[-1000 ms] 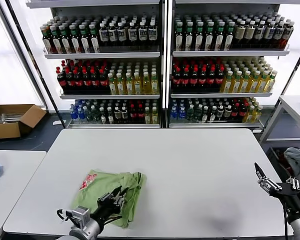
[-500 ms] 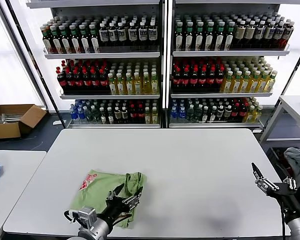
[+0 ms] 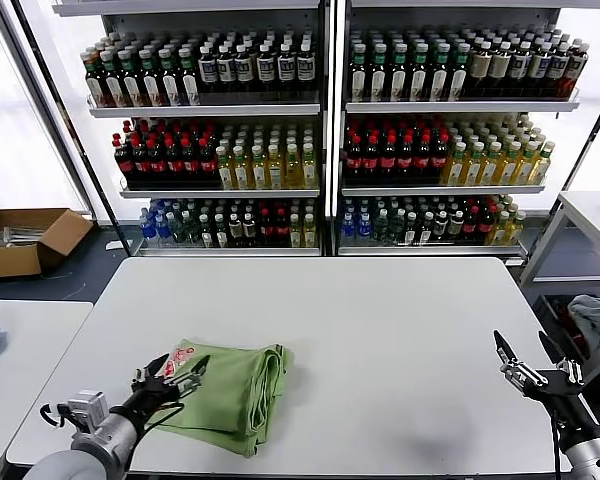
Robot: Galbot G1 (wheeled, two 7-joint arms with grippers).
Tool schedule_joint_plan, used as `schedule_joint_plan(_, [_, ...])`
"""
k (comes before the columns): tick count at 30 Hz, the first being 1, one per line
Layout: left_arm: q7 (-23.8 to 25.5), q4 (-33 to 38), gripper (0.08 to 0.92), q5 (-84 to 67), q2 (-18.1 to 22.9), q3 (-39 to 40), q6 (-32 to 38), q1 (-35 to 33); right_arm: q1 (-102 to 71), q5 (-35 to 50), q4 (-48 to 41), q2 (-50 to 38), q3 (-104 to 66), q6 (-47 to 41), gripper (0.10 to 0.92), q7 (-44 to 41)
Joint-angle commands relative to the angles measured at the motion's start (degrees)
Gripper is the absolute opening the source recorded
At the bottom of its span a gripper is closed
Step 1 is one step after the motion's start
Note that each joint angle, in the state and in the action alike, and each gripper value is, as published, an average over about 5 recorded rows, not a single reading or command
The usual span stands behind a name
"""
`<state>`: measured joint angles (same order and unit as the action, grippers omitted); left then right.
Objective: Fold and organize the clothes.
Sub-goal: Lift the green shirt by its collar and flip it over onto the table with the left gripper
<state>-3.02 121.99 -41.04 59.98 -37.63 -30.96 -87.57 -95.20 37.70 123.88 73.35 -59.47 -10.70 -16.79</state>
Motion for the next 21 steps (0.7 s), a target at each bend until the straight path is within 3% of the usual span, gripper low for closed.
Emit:
schedule_joint_plan(1, [3.3, -11.8, 0.823, 4.2, -2.1, 0.0, -0.2, 3.2, -0.5, 0.4, 0.3, -0.4, -1.0, 0.1, 0.823, 0.0])
schedule_joint_plan(14, [4.9, -15.4, 0.820, 7.3, 0.1, 3.1, 1.3, 4.0, -0.5, 2.4, 0.3, -1.5, -3.1, -0.1, 0.823, 0.1])
schedule_joint_plan(21, [4.8, -13.8, 0.663, 7.4, 2.0, 2.9, 3.0, 2.4, 1.5, 2.7, 0.0, -1.8, -3.3, -0.7, 0.823, 0.2])
